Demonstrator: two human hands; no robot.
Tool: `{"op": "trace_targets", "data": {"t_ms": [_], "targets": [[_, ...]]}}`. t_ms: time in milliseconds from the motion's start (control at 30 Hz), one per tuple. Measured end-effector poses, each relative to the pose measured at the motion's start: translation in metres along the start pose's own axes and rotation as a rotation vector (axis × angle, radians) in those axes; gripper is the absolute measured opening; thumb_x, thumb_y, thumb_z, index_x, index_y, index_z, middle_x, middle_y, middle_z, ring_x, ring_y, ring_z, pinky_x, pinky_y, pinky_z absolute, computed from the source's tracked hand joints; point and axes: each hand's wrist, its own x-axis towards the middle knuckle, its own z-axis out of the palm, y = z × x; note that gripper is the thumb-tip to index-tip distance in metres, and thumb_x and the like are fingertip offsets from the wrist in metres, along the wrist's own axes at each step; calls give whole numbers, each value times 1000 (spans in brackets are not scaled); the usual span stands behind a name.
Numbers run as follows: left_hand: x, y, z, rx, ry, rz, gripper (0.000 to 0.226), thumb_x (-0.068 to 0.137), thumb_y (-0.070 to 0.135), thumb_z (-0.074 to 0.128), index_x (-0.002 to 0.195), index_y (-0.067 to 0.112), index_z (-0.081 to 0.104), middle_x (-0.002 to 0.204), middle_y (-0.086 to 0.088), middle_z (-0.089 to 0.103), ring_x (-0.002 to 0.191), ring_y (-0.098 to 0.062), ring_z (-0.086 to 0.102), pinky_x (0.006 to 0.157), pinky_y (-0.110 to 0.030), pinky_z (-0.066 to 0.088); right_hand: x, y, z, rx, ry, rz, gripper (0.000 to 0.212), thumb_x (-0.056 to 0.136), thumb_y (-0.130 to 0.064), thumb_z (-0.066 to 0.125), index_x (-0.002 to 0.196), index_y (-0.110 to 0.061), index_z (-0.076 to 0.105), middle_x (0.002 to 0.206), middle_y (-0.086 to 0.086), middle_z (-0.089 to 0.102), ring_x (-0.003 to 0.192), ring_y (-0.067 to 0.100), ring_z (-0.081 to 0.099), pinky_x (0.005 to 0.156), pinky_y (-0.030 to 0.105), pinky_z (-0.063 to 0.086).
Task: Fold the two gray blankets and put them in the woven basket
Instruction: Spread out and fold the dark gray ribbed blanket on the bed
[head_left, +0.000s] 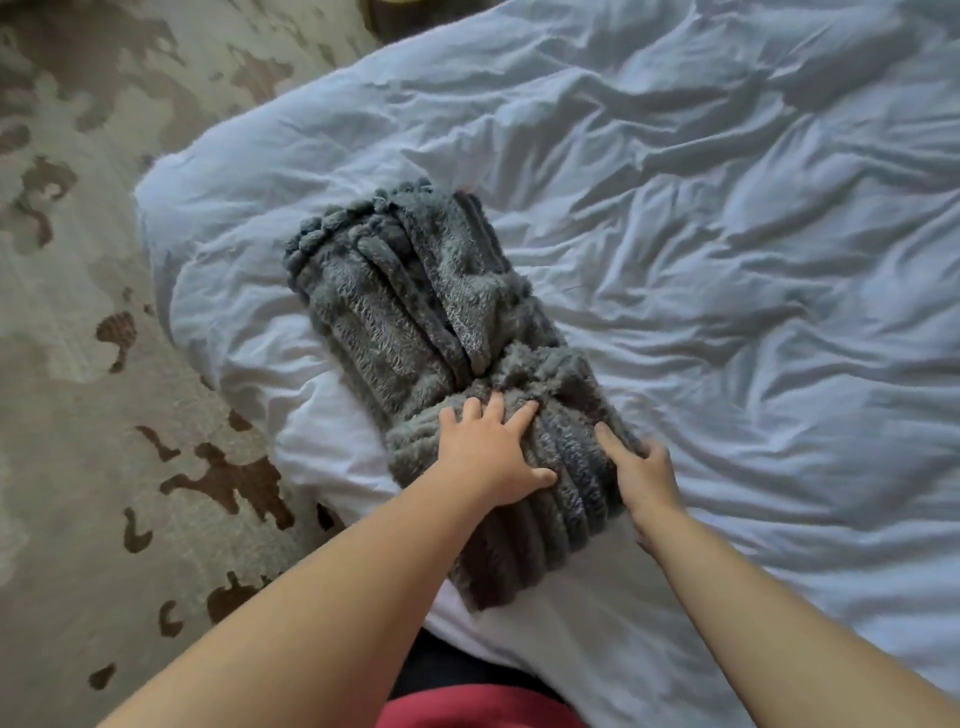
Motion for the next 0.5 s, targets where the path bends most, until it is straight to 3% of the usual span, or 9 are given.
{"op": "trace_targets", "data": {"t_ms": [100, 200, 267, 333, 433, 500], "targets": [[-2, -1, -4, 10, -21, 5, 95, 74, 83, 40, 150, 41, -1, 161, -3, 8, 144, -32, 12, 111, -53, 13, -20, 35, 0, 281, -129, 286, 88, 74, -58, 71, 140, -10, 38, 137, 10, 50, 120, 32, 51, 99, 47, 45], [-5, 3, -11, 42, -4, 50, 98, 72, 81, 46, 150, 40, 3, 158, -4, 17, 143, -32, 17, 110, -54, 15, -38, 45, 7, 496, -358, 406, 54, 79, -55, 65, 113, -14, 64, 98, 10, 72, 97, 30, 62, 88, 43, 50], [-7, 5, -16, 77, 41, 123, 98, 72, 79, 50, 150, 38, 7, 154, -4, 26, 140, -32, 21, 109, -54, 16, -45, 48, 12, 497, -362, 390, 38, 81, -53, 63, 96, -18, 68, 73, 3, 75, 84, 24, 62, 73, 35, 50], [-10, 8, -19, 113, 99, 232, 95, 74, 75, 51, 150, 36, 11, 150, -4, 33, 140, -30, 21, 110, -56, 8, -49, 51, 15, 521, -337, 373, 36, 84, -53, 59, 90, -19, 68, 63, -1, 73, 80, 21, 60, 66, 32, 46], [-8, 12, -22, 168, 165, 390, 86, 79, 69, 49, 150, 36, 12, 152, -4, 32, 146, -30, 6, 108, -62, -16, -52, 54, 16, 588, -278, 378, 39, 87, -57, 53, 94, -21, 67, 70, 1, 74, 83, 22, 60, 67, 32, 47], [1, 9, -26, 194, 158, 407, 81, 82, 66, 44, 150, 39, 9, 157, -6, 24, 147, -31, -10, 105, -65, -19, -53, 54, 20, 625, -251, 380, 43, 84, -60, 55, 97, -21, 68, 85, 3, 72, 88, 22, 61, 69, 32, 48]]}}
